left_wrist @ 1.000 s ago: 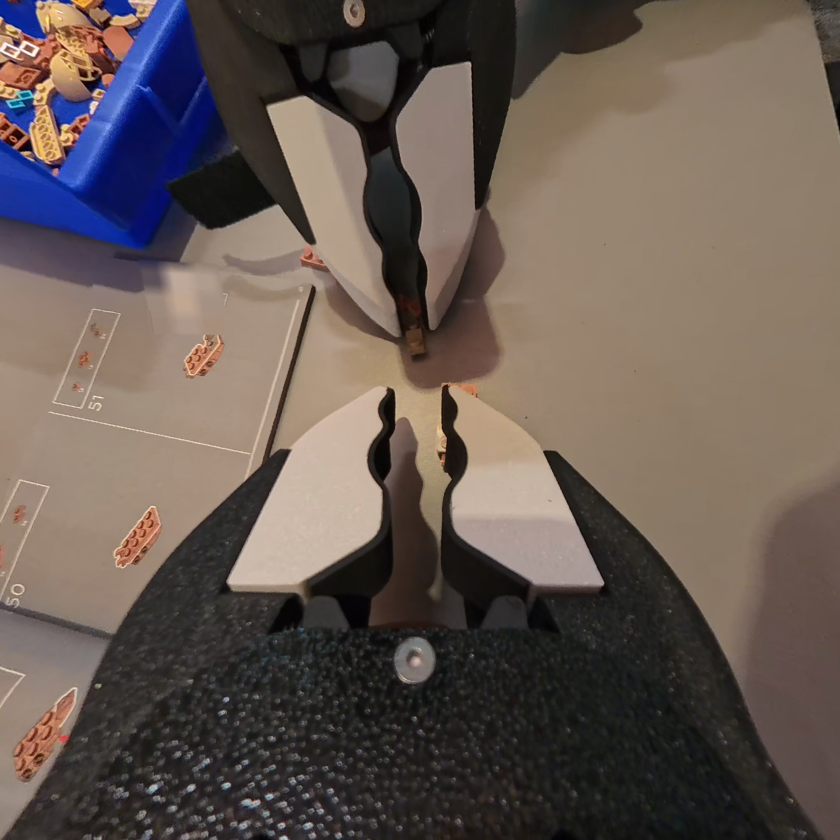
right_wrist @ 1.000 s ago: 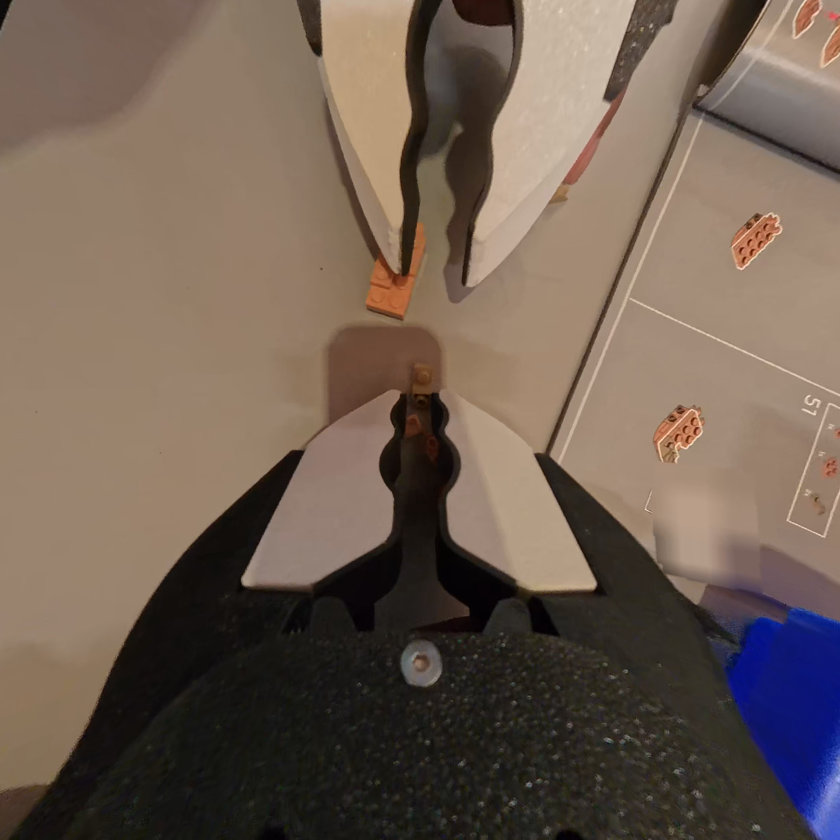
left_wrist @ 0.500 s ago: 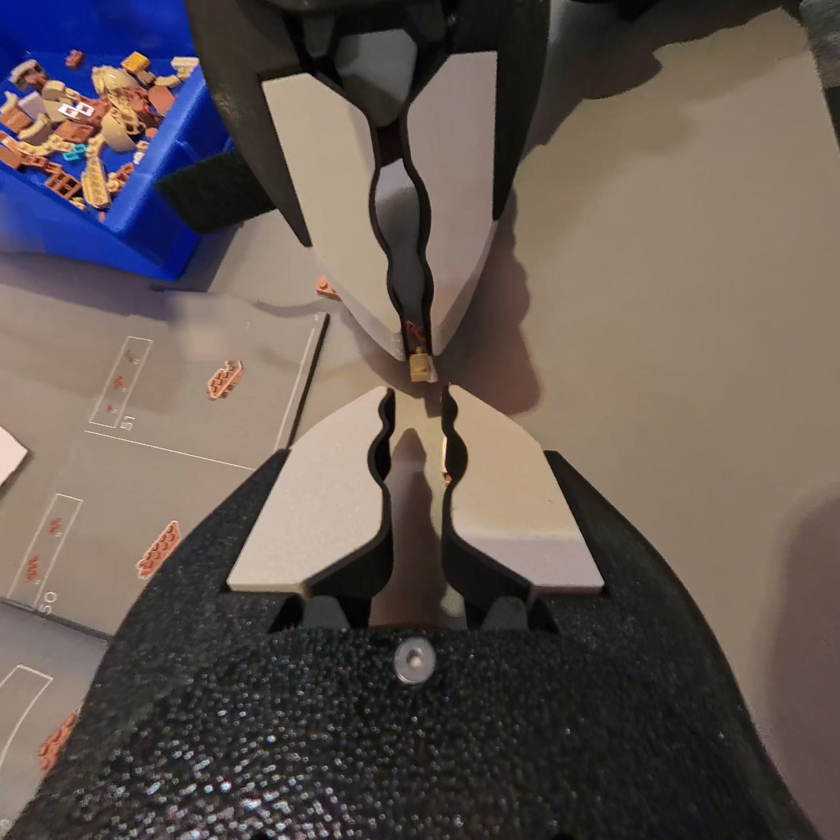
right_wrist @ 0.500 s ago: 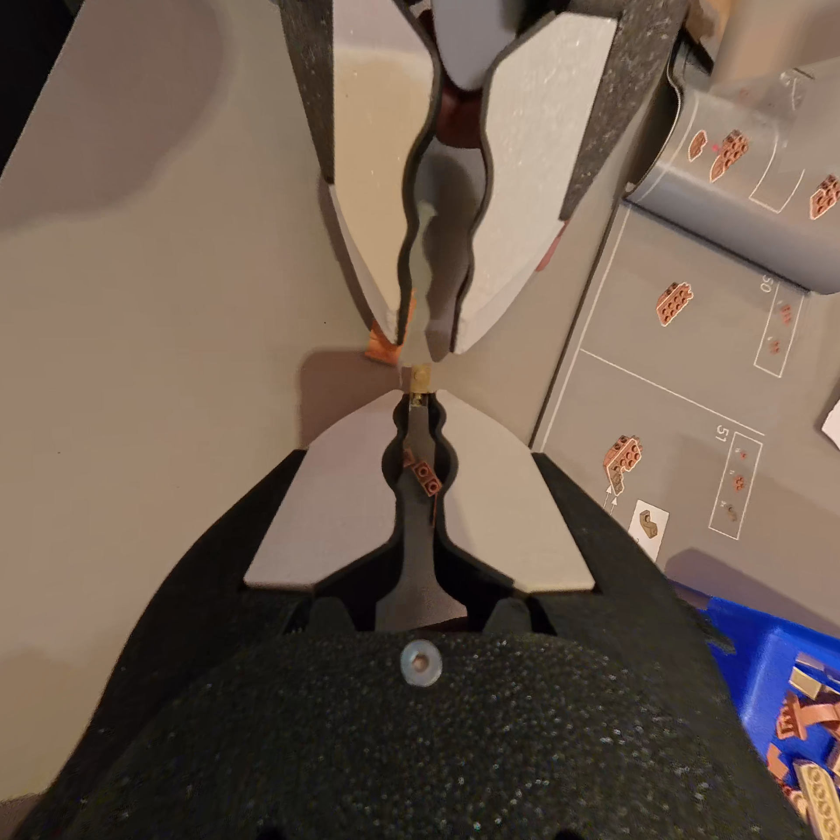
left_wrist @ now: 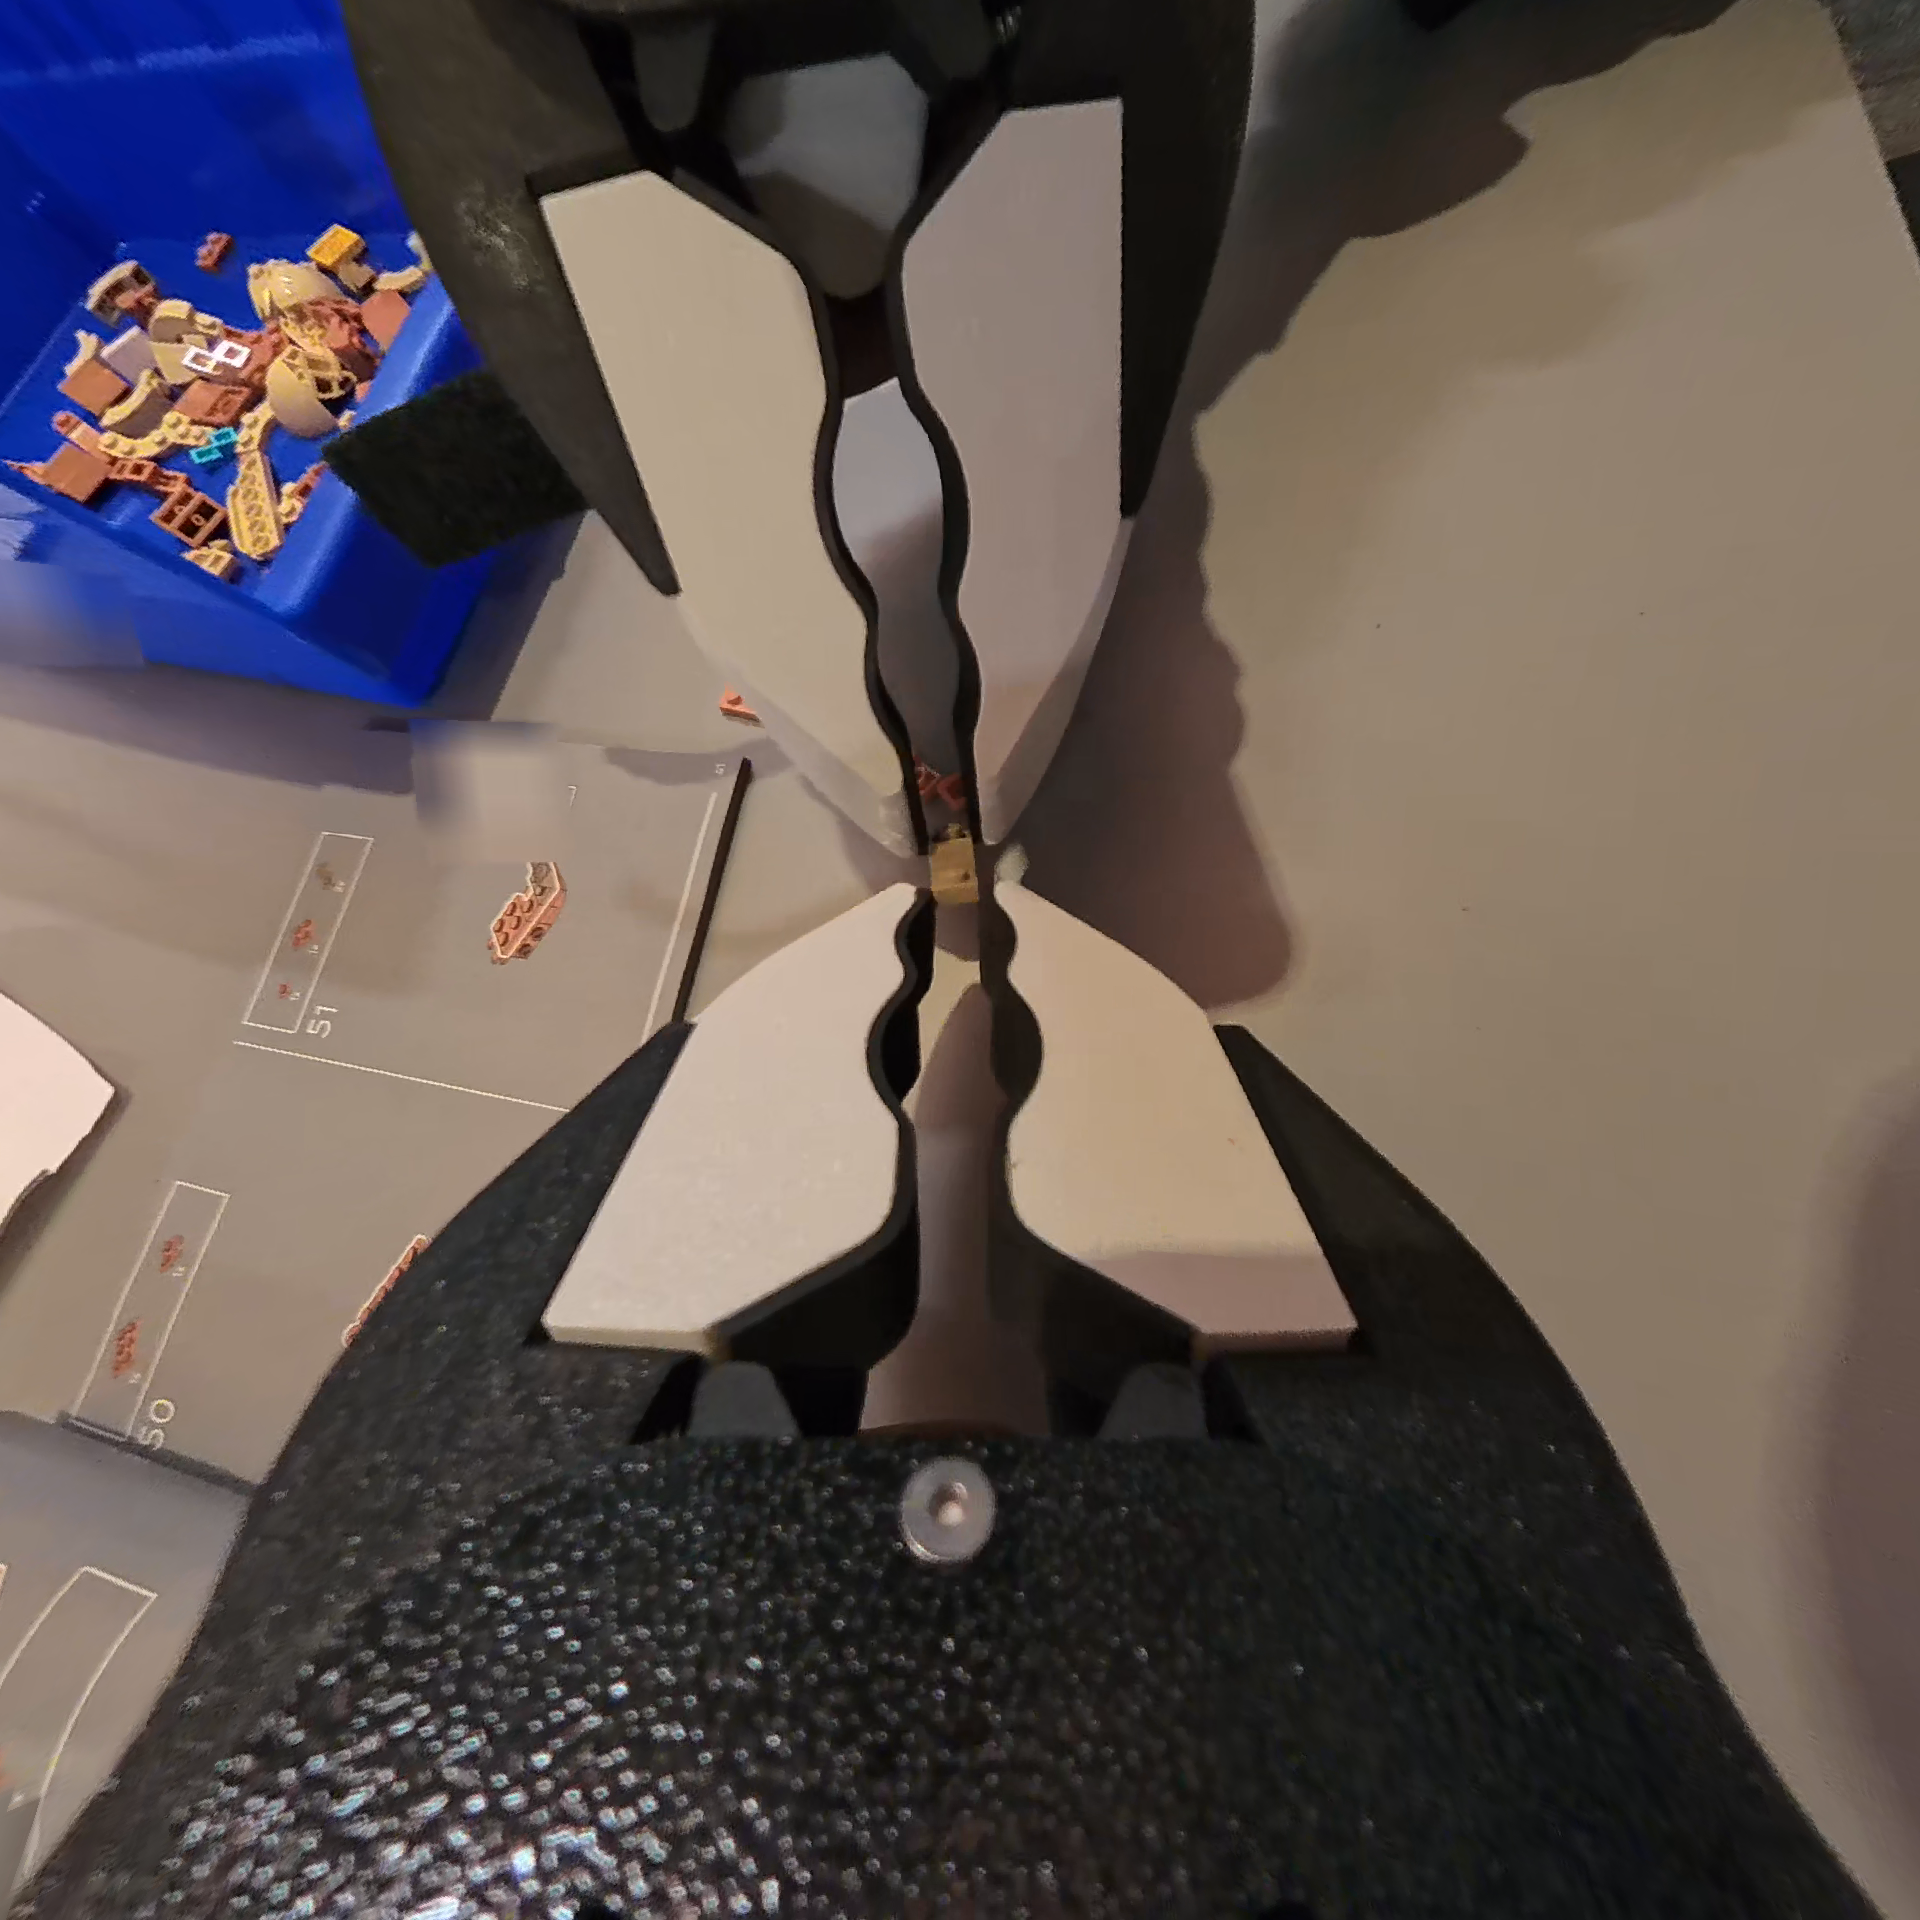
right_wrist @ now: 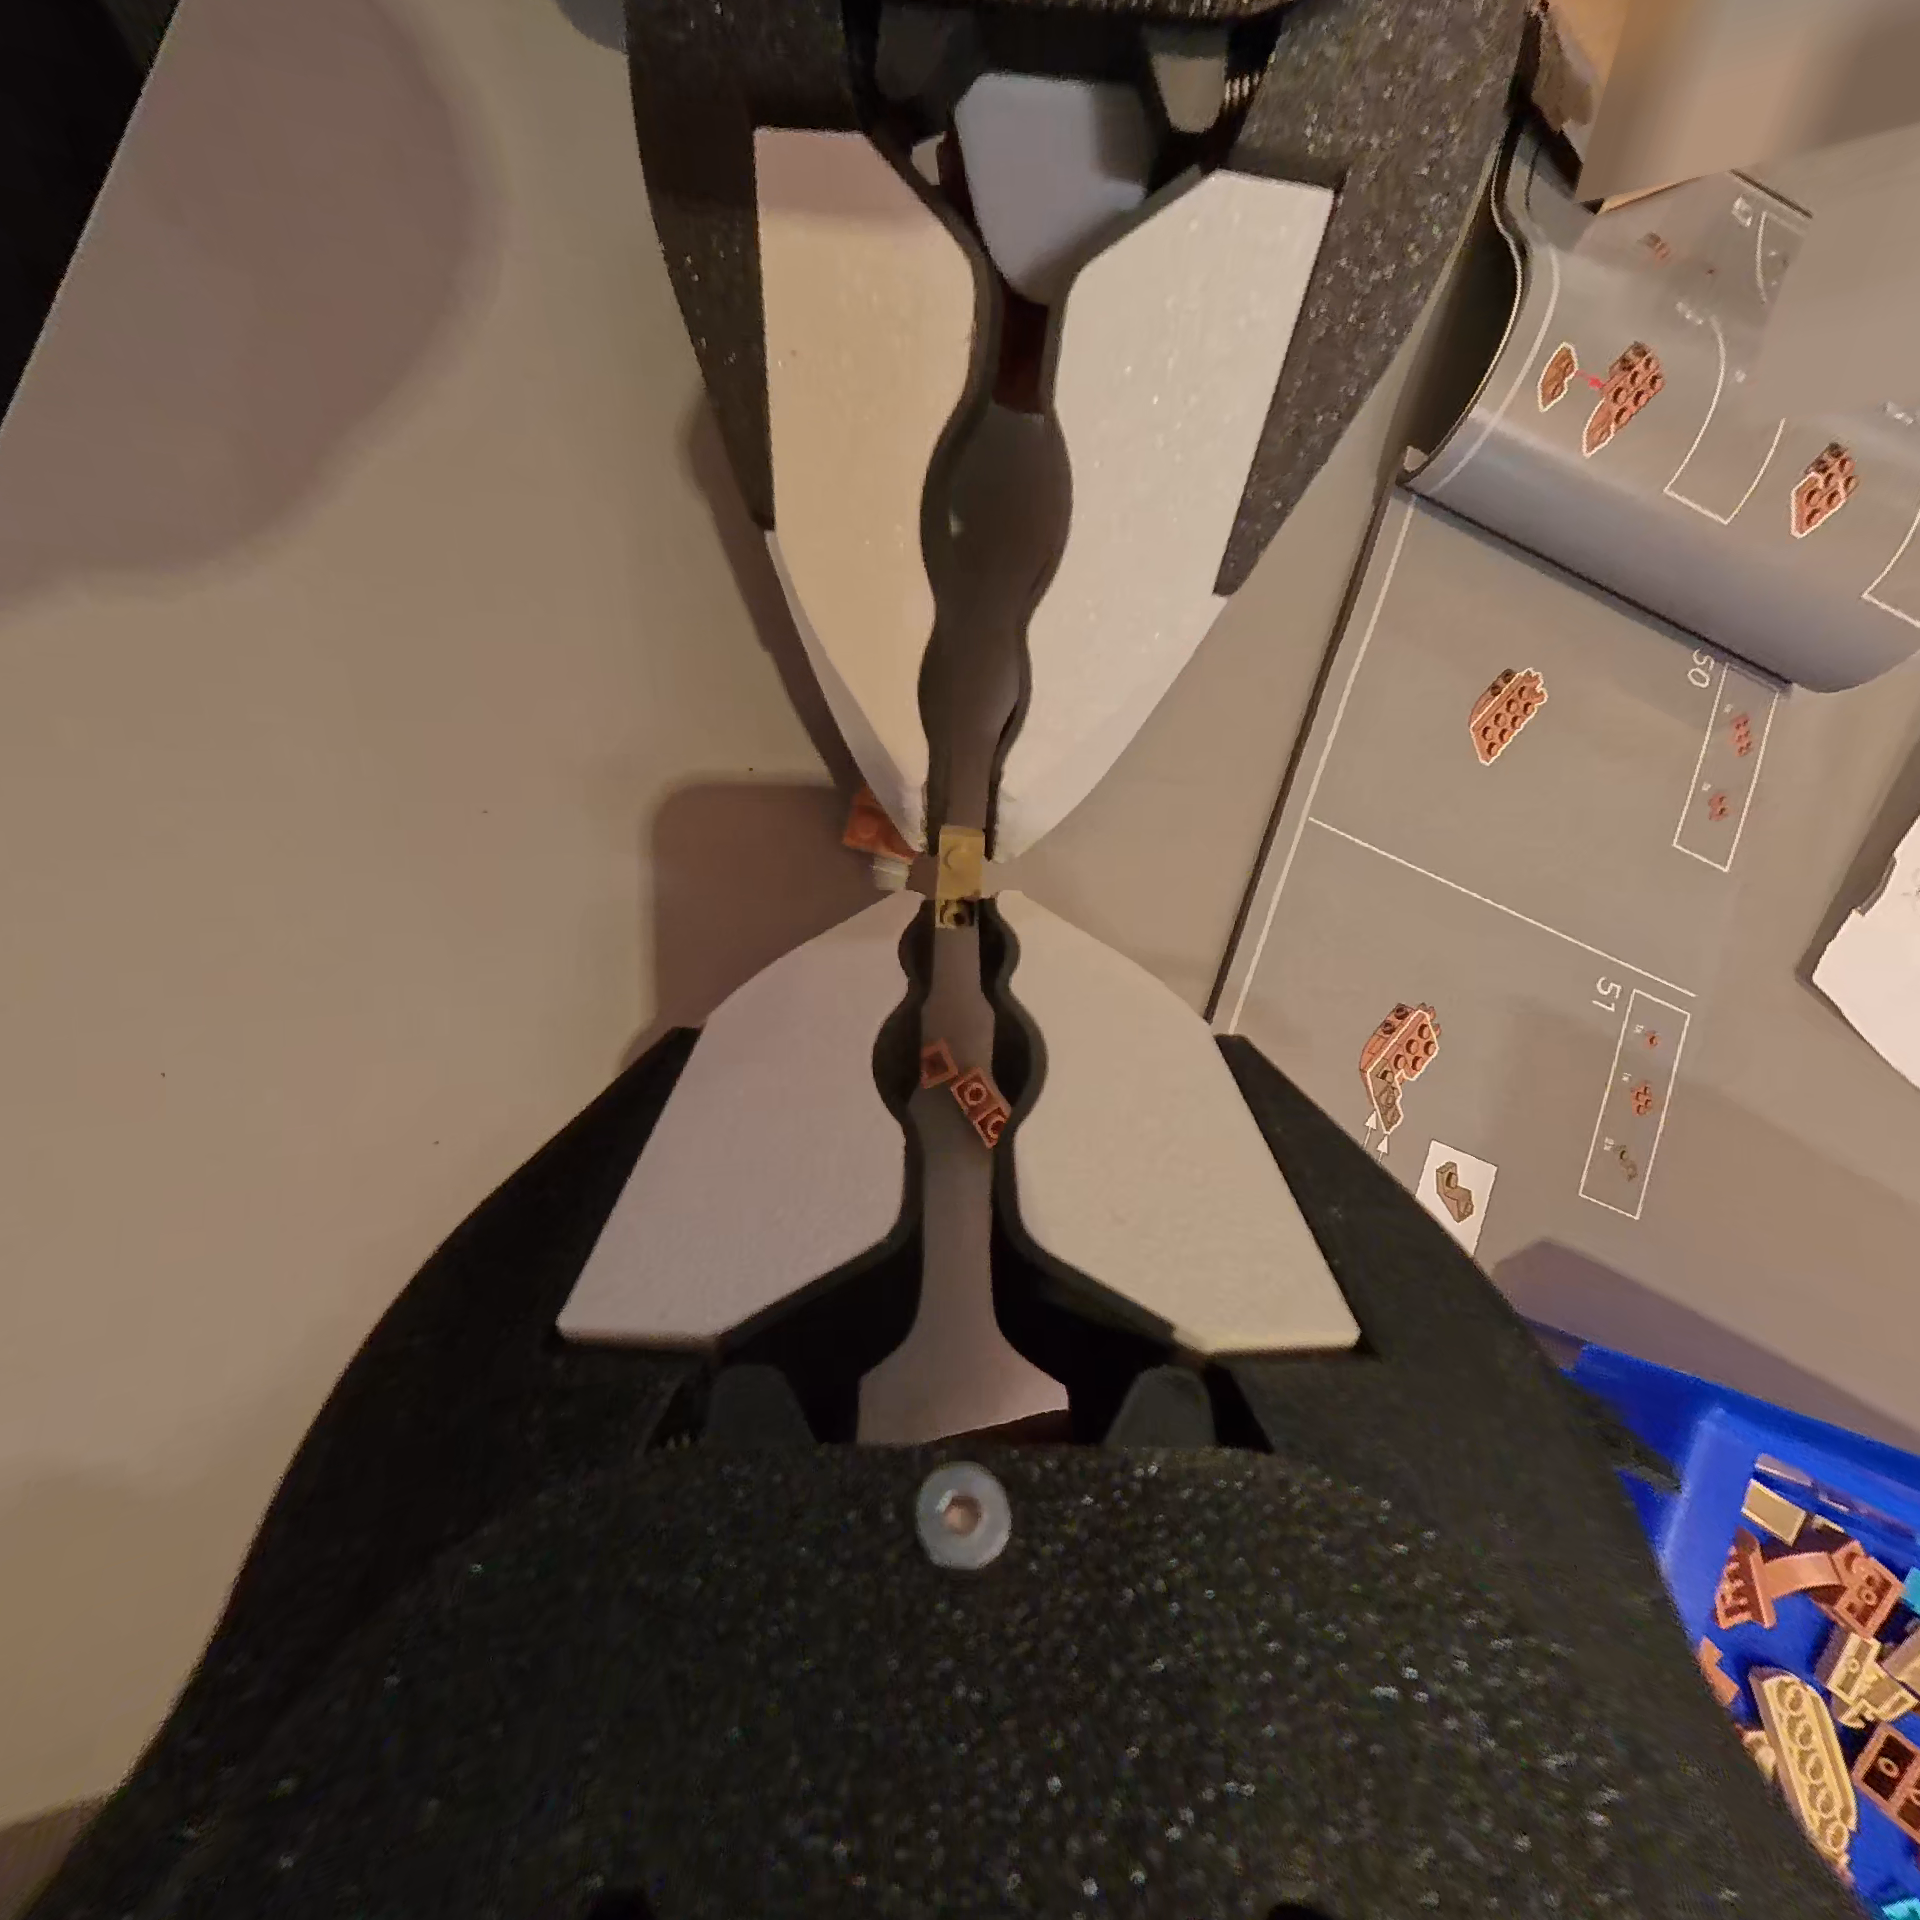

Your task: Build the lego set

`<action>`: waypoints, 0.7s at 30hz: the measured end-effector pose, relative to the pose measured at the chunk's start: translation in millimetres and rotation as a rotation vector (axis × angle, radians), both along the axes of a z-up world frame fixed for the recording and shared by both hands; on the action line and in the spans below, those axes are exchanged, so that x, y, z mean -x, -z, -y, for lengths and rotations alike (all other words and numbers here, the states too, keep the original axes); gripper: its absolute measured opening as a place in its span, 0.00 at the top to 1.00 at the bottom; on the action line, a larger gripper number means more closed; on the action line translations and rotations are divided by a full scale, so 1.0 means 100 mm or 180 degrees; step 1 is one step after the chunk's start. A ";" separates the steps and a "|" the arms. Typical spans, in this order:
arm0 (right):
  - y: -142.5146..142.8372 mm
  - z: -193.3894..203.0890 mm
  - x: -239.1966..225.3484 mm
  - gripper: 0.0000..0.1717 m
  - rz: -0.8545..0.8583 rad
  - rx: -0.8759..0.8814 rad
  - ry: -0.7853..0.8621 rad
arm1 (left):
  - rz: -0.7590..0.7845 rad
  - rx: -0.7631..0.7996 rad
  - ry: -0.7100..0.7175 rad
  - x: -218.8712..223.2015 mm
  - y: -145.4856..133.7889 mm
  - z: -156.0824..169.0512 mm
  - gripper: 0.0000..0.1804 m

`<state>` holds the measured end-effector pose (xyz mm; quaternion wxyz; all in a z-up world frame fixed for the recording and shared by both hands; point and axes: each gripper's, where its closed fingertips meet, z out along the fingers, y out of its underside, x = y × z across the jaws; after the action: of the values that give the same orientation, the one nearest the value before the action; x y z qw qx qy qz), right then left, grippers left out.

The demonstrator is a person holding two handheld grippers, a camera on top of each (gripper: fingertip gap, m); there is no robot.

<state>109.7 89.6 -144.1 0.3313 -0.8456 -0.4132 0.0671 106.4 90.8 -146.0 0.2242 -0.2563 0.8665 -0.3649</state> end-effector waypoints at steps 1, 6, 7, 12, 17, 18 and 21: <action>0.00 0.00 0.00 0.96 0.0002 -0.0004 0.0001 | 0.0000 0.0018 0.0000 0.00 0.00 0.00 0.96; -0.03 -0.02 -0.01 0.96 -0.0026 -0.0066 0.0029 | -0.0006 0.0147 -0.0020 -0.01 -0.03 -0.01 0.96; -0.04 -0.02 -0.01 0.95 -0.0044 -0.0091 0.0043 | -0.0008 0.0186 -0.0023 -0.01 -0.04 -0.01 0.96; -0.12 -0.04 -0.01 0.89 -0.0251 -0.0259 0.0085 | 0.0049 0.0376 -0.0010 -0.02 -0.12 0.00 0.96; -0.23 -0.04 -0.01 0.89 -0.0643 -0.0490 0.0228 | 0.0156 0.0512 0.0000 -0.03 -0.21 0.00 0.96; -0.25 -0.04 -0.01 0.89 -0.0749 -0.0539 0.0268 | 0.0168 0.0555 0.0000 -0.03 -0.23 0.00 0.96; -0.35 -0.02 -0.01 0.89 -0.1013 -0.0740 0.0376 | 0.0210 0.0698 0.0003 -0.04 -0.30 0.00 0.96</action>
<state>110.5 91.6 -109.6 0.4911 -0.8032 -0.3103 0.1321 110.0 90.9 -116.4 0.2230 -0.2668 0.8137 -0.4659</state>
